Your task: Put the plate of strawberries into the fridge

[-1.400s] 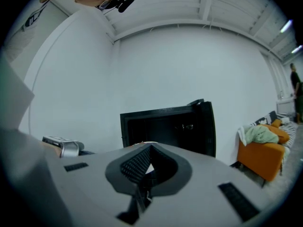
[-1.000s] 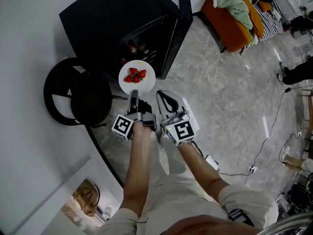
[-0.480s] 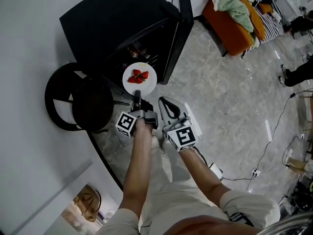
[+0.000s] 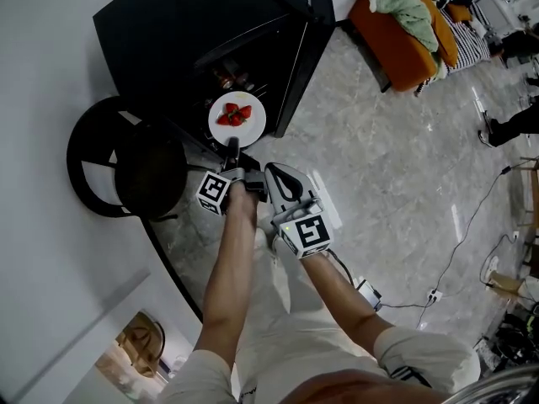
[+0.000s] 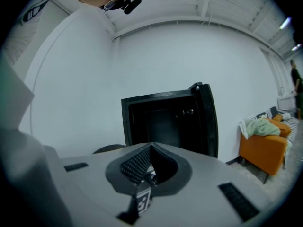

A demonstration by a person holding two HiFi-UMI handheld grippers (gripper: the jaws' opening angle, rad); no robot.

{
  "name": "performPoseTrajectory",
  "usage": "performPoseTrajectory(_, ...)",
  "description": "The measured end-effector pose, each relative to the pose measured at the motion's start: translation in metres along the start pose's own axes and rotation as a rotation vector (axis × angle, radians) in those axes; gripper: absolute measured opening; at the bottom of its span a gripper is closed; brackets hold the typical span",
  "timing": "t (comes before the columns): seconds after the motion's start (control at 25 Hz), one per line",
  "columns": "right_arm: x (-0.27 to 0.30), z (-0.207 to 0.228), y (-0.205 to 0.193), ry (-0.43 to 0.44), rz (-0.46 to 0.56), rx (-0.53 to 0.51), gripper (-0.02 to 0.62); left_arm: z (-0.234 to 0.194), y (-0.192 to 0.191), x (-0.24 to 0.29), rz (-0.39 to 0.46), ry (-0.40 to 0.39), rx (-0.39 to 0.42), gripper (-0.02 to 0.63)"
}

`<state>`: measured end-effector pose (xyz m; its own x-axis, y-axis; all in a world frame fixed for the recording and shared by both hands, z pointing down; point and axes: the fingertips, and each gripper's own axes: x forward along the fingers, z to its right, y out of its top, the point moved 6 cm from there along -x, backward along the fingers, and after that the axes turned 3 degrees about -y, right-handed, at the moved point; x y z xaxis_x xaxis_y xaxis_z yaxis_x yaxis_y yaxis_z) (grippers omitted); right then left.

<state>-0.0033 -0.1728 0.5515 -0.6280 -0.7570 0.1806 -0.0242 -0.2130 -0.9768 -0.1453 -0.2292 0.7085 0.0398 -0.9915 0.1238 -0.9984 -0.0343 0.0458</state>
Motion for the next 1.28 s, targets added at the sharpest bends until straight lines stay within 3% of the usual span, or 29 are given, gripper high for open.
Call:
performPoseTrajectory(0.16,0.004,-0.005,-0.004,0.025,-0.008,-0.005,0.012,-0.017,0.003,0.012,0.033,0.017,-0.039,0.009)
performPoseTrajectory(0.36,0.004,-0.007,-0.002,0.042,-0.005,-0.022,0.012,-0.021,0.000,0.024,0.011,0.023,0.031,0.009)
performPoseTrajectory(1.12,0.001,0.000,-0.010,0.035,-0.045,-0.012,0.012,-0.048,0.000,0.072,0.121,0.035,-0.019,0.009)
performPoseTrajectory(1.28,0.002,0.001,-0.008,0.040,-0.041,-0.010,0.012,-0.053,0.002,0.078,0.107,0.021,0.015,0.009)
